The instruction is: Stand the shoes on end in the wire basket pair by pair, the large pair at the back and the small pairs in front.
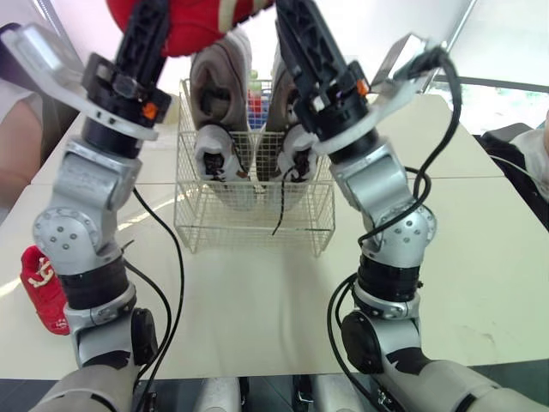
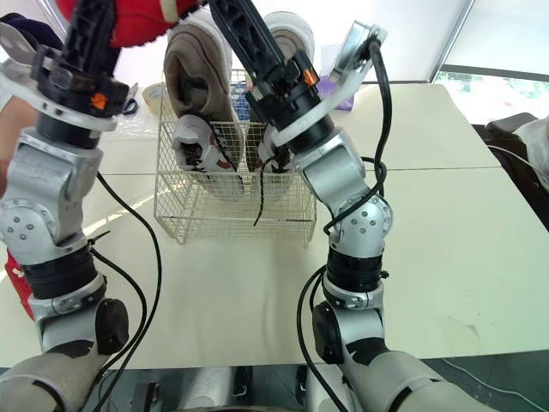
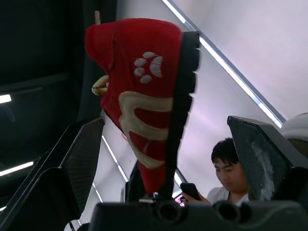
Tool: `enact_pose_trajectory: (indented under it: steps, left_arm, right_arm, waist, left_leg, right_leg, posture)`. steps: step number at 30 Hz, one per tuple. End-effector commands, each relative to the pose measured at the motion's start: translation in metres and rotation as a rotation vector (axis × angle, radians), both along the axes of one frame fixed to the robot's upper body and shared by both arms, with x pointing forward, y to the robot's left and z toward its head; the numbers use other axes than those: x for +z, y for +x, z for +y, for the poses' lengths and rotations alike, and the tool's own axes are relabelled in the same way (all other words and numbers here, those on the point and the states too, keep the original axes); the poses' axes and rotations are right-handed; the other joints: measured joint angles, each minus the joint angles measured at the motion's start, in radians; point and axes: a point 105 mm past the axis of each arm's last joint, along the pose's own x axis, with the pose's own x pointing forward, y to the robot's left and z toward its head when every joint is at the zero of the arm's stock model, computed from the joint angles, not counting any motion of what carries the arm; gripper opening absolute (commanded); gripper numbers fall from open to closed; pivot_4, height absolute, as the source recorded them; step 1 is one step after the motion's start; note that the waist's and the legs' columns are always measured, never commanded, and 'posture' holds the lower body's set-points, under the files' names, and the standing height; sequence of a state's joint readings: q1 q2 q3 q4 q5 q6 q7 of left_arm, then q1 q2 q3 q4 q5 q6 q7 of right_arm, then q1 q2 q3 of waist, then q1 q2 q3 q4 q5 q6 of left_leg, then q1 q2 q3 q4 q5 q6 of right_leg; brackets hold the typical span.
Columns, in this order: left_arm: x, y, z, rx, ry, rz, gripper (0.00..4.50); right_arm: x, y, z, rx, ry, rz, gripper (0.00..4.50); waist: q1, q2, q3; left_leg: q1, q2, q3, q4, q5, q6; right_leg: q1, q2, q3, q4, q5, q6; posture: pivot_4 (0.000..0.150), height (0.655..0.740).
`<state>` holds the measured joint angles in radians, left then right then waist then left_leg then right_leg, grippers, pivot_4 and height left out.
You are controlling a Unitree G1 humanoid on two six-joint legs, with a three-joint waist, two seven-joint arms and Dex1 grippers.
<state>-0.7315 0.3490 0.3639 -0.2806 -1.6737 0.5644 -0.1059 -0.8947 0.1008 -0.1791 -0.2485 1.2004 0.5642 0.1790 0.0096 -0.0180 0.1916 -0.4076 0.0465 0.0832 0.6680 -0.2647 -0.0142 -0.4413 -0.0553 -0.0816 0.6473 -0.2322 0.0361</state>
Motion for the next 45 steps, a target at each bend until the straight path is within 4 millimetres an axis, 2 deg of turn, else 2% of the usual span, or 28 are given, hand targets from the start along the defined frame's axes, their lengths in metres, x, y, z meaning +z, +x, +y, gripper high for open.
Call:
enact_pose_trajectory:
  steps: [1,9,10,11,16,17,18,22,24,26,28,32,35,38,41,45]
  left_arm:
    - [0.003,-0.01,-0.006,-0.007,0.003,-0.047,0.29]
    - [-0.012,-0.009,-0.016,0.003,0.046,-0.011,0.29]
    - [-0.013,-0.009,-0.017,0.006,0.05,-0.009,0.29]
    - [-0.013,-0.009,-0.017,0.008,0.052,-0.009,0.29]
    - [-0.018,-0.008,-0.017,0.037,0.093,-0.007,0.29]
    - [-0.02,-0.008,-0.018,0.044,0.114,-0.005,0.29]
    - [-0.022,-0.009,-0.018,0.043,0.133,-0.005,0.29]
    - [-0.034,-0.016,-0.018,0.057,0.28,0.008,2.18]
    - [-0.052,-0.022,-0.018,0.12,0.498,0.019,3.14]
    - [-0.067,-0.03,-0.016,0.169,0.705,0.01,3.14]
    - [-0.074,-0.04,-0.015,0.193,0.829,-0.006,3.14]
    - [-0.082,-0.058,-0.016,0.197,0.911,0.008,3.14]
    - [-0.101,-0.068,-0.015,0.177,0.932,0.082,3.14]
    - [-0.121,-0.075,-0.014,0.148,0.955,0.154,3.14]
    - [-0.129,-0.078,-0.011,0.127,0.955,0.193,3.14]
    - [-0.142,-0.081,-0.002,0.117,1.028,0.235,3.14]
  right_arm:
    - [0.012,-0.005,0.0,-0.003,0.027,-0.059,4.43]
    - [0.022,-0.003,0.003,-0.022,0.027,-0.111,4.43]
    - [0.022,-0.004,0.004,-0.023,0.022,-0.116,3.91]
    - [0.021,-0.004,0.005,-0.023,0.019,-0.119,3.65]
    - [0.025,-0.006,0.005,-0.016,0.011,-0.14,1.3]
    - [0.027,-0.006,0.004,-0.019,0.011,-0.146,0.98]
    - [0.029,-0.006,0.004,-0.024,0.009,-0.158,0.98]
    - [0.041,-0.007,-0.007,-0.053,-0.02,-0.224,0.94]
    - [0.047,-0.006,-0.022,-0.092,-0.104,-0.302,0.94]
    - [0.048,-0.011,-0.041,-0.124,-0.237,-0.393,0.94]
    - [0.042,-0.013,-0.055,-0.138,-0.405,-0.465,0.94]
    - [0.025,-0.014,-0.079,-0.095,-0.675,-0.5,0.94]
    - [0.007,-0.016,-0.089,-0.037,-0.829,-0.486,0.94]
    - [-0.008,-0.015,-0.092,0.0,-0.915,-0.463,0.94]
    - [-0.026,-0.009,-0.089,0.008,-0.984,-0.468,0.94]
    - [-0.039,-0.002,-0.082,-0.008,-1.039,-0.509,0.94]
  waist:
    - [-0.001,0.0,0.0]
    - [-0.006,0.0,0.0]
    - [-0.005,0.0,0.0]
    - [-0.005,0.0,0.0]
    - [-0.005,0.0,0.0]
    - [-0.005,0.0,0.0]
    - [-0.006,0.0,0.0]
    - [-0.019,0.0,0.0]
    - [-0.021,0.0,0.0]
    - [-0.021,0.0,0.001]
    - [-0.014,0.0,0.001]
    - [-0.02,0.001,0.001]
    - [-0.026,0.002,0.001]
    - [-0.026,0.002,0.001]
    - [-0.02,0.002,0.001]
    - [-0.019,0.002,0.002]
  left_leg:
    - [0.0,0.0,0.0,0.0,0.0,0.0]
    - [0.0,0.001,-0.001,0.0,0.0,0.0]
    - [0.0,0.001,-0.001,0.0,0.0,0.0]
    - [0.0,0.001,-0.001,0.0,0.0,0.0]
    - [0.0,0.001,-0.001,0.0,0.0,0.0]
    - [0.0,0.001,-0.001,0.0,0.0,0.0]
    - [0.0,0.001,-0.001,0.0,0.0,0.0]
    - [0.0,0.001,-0.001,-0.001,0.0,0.0]
    - [-0.001,0.001,-0.002,-0.001,0.0,0.0]
    - [-0.001,0.0,-0.001,-0.001,0.0,0.0]
    - [-0.001,0.0,-0.002,-0.001,-0.001,0.002]
    - [-0.001,0.0,-0.001,-0.002,-0.002,0.003]
    - [0.0,0.001,0.0,-0.004,-0.002,0.003]
    - [0.0,0.003,0.0,-0.005,-0.002,0.003]
    - [0.0,0.003,-0.001,-0.004,-0.002,0.002]
    - [0.0,0.003,-0.001,-0.003,-0.002,0.002]
  right_leg:
    - [0.0,0.0,0.0,0.0,0.0,0.0]
    - [0.0,0.001,0.0,0.0,0.0,0.0]
    - [0.0,0.001,0.0,0.0,0.0,0.0]
    - [0.0,0.001,0.0,0.0,0.0,0.0]
    - [0.0,0.001,0.0,0.0,0.0,0.0]
    - [0.0,0.001,0.0,0.0,0.0,0.0]
    - [0.0,0.001,0.0,0.0,0.0,0.0]
    - [0.0,0.001,0.0,0.0,0.0,0.0]
    - [0.0,0.001,0.0,0.0,0.0,0.0]
    - [0.0,0.001,0.0,-0.001,0.0,0.0]
    - [0.0,0.001,0.0,-0.003,-0.001,0.0]
    - [0.0,0.0,0.001,-0.006,-0.001,0.0]
    - [0.0,-0.001,0.002,-0.007,-0.001,0.0]
    - [-0.001,0.001,0.002,-0.007,-0.001,-0.001]
    - [-0.001,0.004,0.002,-0.007,-0.002,-0.002]
    - [-0.001,0.004,0.002,-0.007,-0.002,-0.002]
  posture:
    - [0.15,0.74]
    - [0.15,0.74]
    - [0.15,0.74]
    - [0.15,0.74]
    - [0.15,0.74]
    - [0.15,0.74]
    - [0.15,0.74]
    - [0.15,0.74]
    - [0.15,0.74]
    - [0.15,0.74]
    - [0.15,0.74]
    - [0.15,0.74]
    - [0.15,0.74]
    - [0.15,0.74]
    - [0.15,0.74]
    - [0.15,0.74]
